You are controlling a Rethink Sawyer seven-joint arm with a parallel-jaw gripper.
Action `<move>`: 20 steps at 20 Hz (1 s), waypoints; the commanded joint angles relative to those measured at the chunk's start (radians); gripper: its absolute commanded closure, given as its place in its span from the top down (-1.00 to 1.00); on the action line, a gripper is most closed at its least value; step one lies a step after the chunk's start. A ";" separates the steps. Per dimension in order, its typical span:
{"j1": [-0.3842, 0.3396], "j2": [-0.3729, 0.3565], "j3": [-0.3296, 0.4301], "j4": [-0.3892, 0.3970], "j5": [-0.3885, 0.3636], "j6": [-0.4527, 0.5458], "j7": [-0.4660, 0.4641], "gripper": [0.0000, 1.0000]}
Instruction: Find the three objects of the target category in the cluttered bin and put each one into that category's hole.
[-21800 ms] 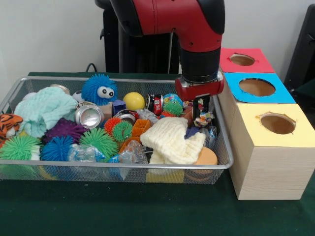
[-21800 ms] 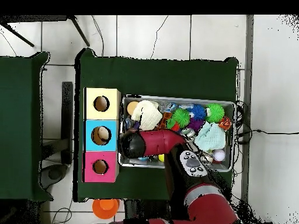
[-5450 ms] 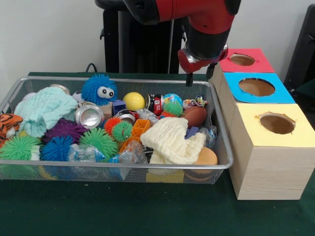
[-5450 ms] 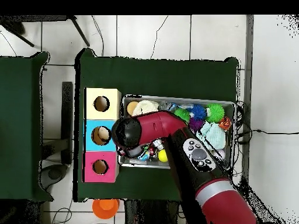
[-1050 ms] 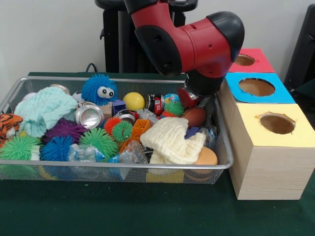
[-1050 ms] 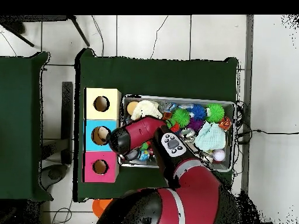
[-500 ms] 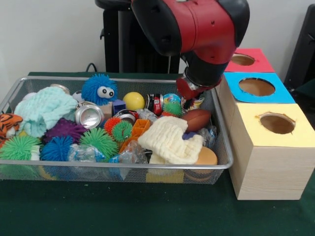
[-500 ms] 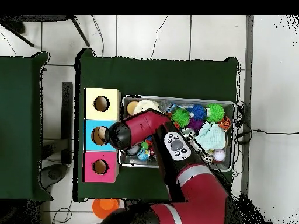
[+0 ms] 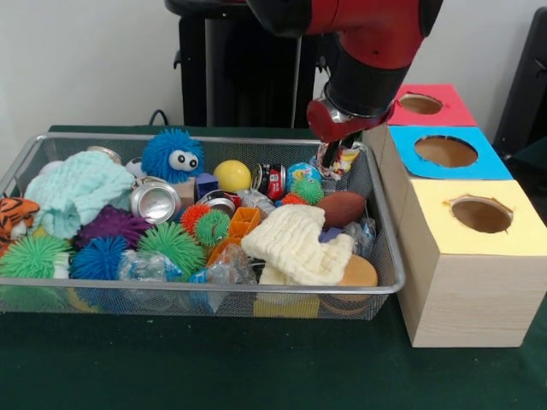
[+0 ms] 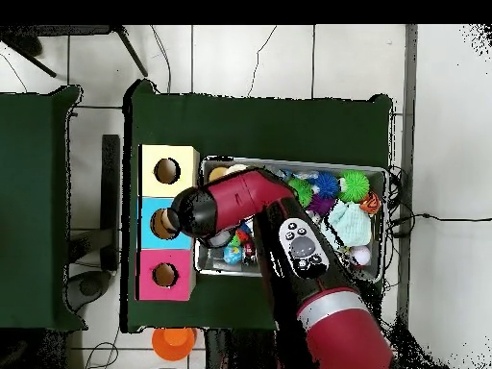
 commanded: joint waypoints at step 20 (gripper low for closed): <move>-0.113 -0.150 0.130 0.071 0.191 -0.226 -0.001 -1.00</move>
